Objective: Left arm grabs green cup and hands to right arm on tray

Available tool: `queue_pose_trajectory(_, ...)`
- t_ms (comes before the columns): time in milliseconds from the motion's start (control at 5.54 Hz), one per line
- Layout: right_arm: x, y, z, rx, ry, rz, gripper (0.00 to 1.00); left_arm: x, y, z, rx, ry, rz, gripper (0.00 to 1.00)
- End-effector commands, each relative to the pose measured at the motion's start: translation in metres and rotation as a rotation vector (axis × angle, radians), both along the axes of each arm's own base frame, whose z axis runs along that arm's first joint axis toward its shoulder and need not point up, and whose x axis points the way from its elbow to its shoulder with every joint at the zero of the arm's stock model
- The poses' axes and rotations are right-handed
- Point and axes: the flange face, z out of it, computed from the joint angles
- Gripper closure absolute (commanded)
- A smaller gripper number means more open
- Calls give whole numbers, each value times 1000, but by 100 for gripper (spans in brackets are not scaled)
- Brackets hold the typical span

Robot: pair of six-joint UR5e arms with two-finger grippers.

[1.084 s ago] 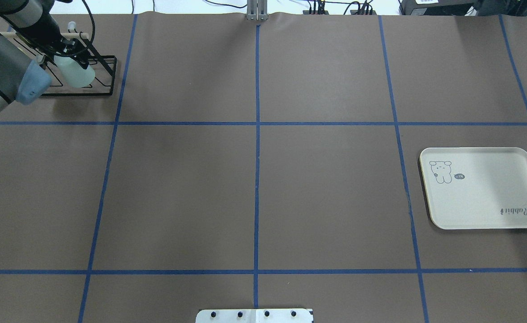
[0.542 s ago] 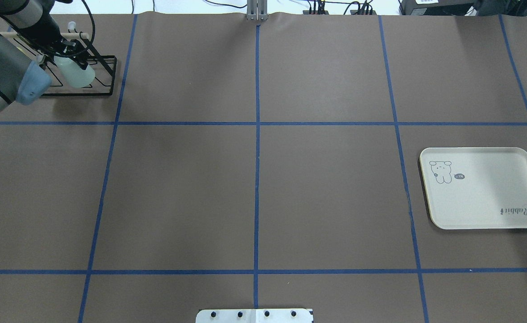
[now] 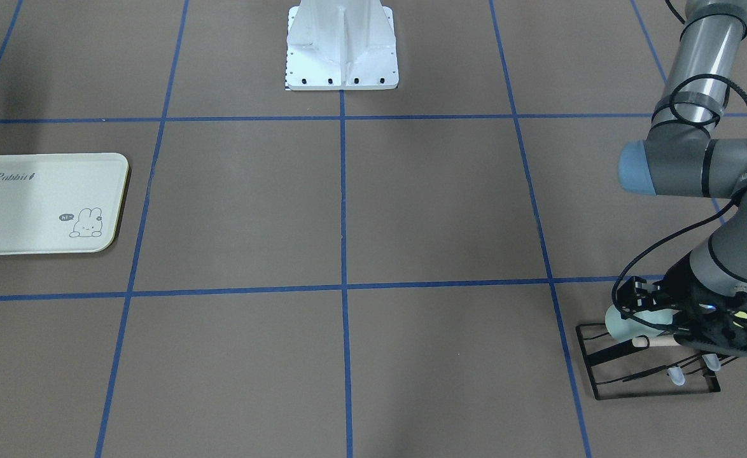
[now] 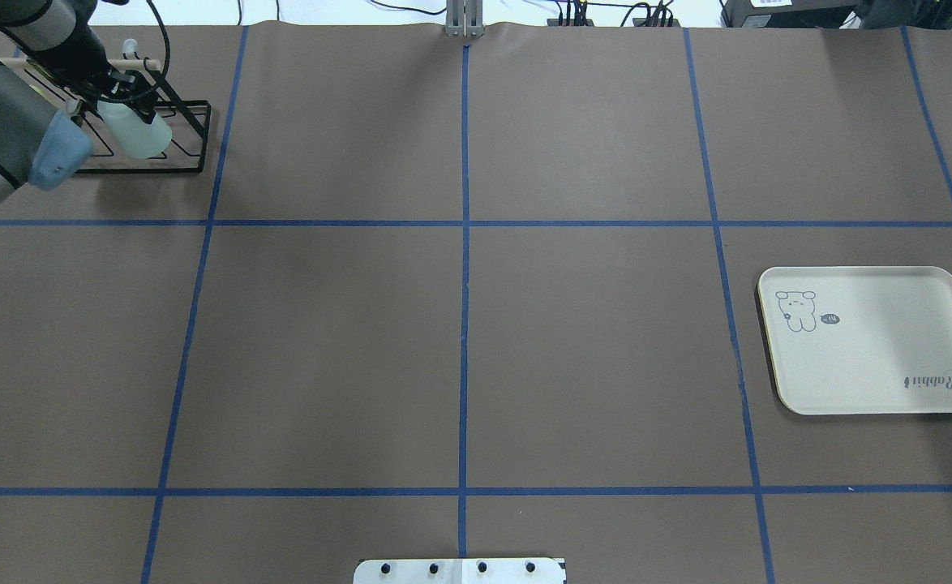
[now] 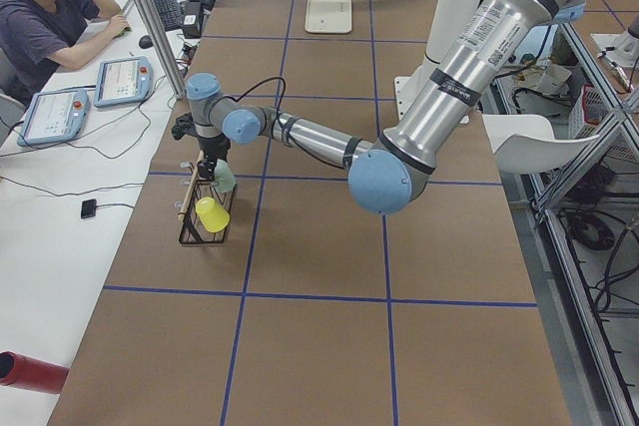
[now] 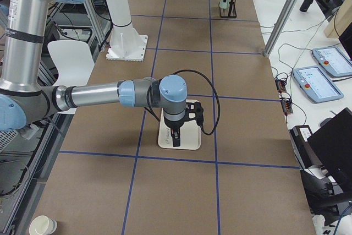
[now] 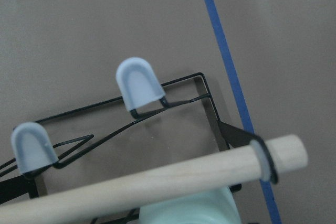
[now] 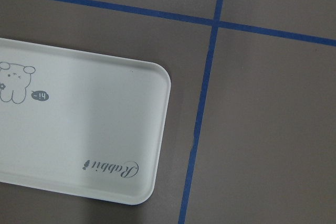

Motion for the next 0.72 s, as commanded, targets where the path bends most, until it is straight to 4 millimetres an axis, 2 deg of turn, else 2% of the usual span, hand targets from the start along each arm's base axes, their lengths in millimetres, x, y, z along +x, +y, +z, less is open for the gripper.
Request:
queue_pose_trajectory(0,0,-1,-1,1,0,0,0,0,0,-1,3,-2,-1,23)
queue_pose_trajectory(361,0,0,0,0,0,0,0,-1,1,-4,8,1,-1,82)
queue_pose_trajectory(542,0,-1,-1,3,0,0,0,-4,4,-20,31,13,-3,95)
